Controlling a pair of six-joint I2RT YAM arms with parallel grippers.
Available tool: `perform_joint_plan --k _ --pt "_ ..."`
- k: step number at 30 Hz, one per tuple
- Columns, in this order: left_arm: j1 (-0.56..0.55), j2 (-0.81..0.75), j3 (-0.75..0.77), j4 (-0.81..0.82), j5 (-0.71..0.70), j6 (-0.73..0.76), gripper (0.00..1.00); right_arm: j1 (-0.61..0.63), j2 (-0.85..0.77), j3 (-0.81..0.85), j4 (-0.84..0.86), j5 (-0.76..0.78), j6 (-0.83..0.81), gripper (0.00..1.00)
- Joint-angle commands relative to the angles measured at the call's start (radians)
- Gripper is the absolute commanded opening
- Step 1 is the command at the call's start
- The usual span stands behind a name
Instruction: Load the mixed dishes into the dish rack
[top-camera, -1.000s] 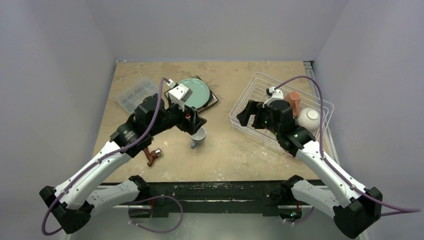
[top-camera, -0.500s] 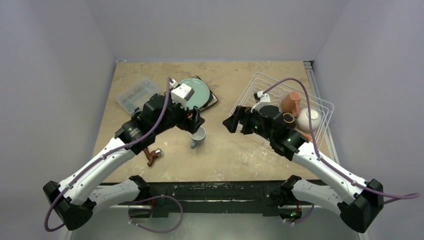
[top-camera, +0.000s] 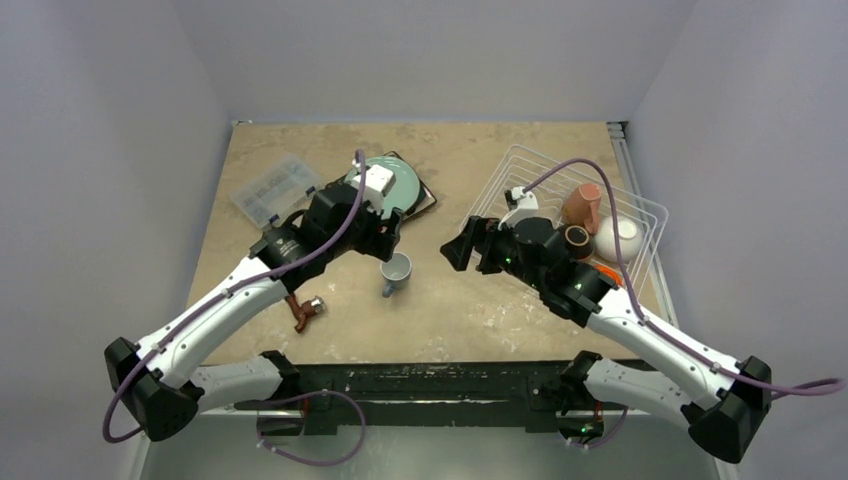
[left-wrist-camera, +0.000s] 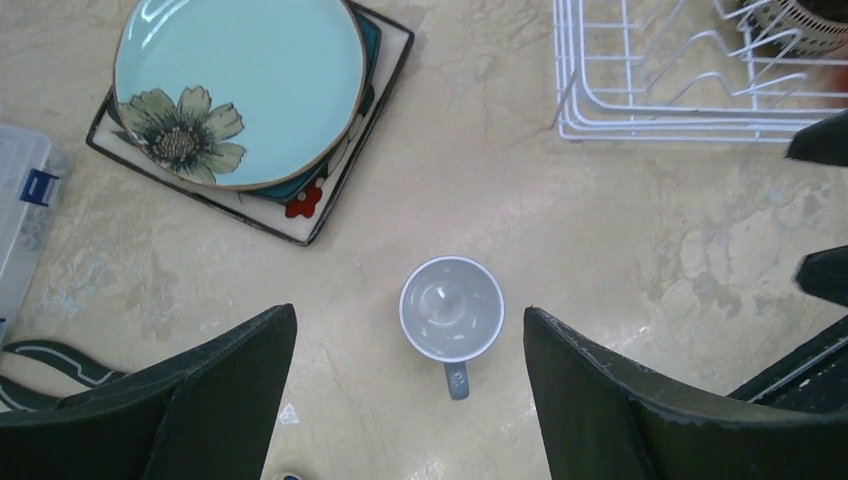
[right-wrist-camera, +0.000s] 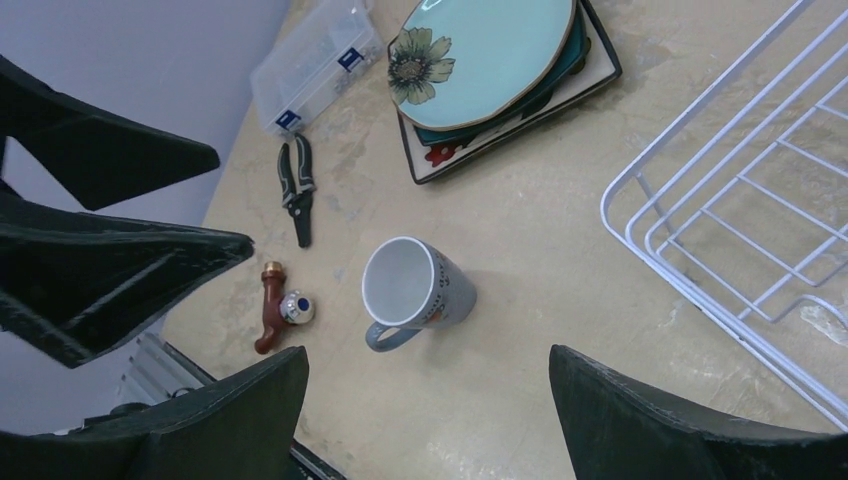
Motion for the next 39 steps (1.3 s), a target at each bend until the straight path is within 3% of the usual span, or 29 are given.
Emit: perform_joint_plan --k 1,7,13,19,39 --pt "0.004 0.070 0.055 -0.055 -0.023 0.016 0.83 0.006 -0.057 0.019 -0.028 0.050 0.006 0.91" --pt "0.013 0.207 0.139 -0.229 0.047 0.013 0.82 0.006 -0.117 0.017 -0.077 0.126 -0.041 0.94" --pt "0.022 0.224 0.031 -0.173 0.096 0.037 0.81 0.005 -0.073 0.003 -0.032 0.121 -0.063 0.96" --pt "0.021 0.336 0.085 -0.230 0.116 0.062 0.62 0.005 -0.015 0.008 -0.020 0.128 -0.077 0.96" --pt "0.033 0.567 0.197 -0.269 0.059 0.055 0.49 0.006 -0.012 -0.036 0.040 0.093 -0.061 0.96"
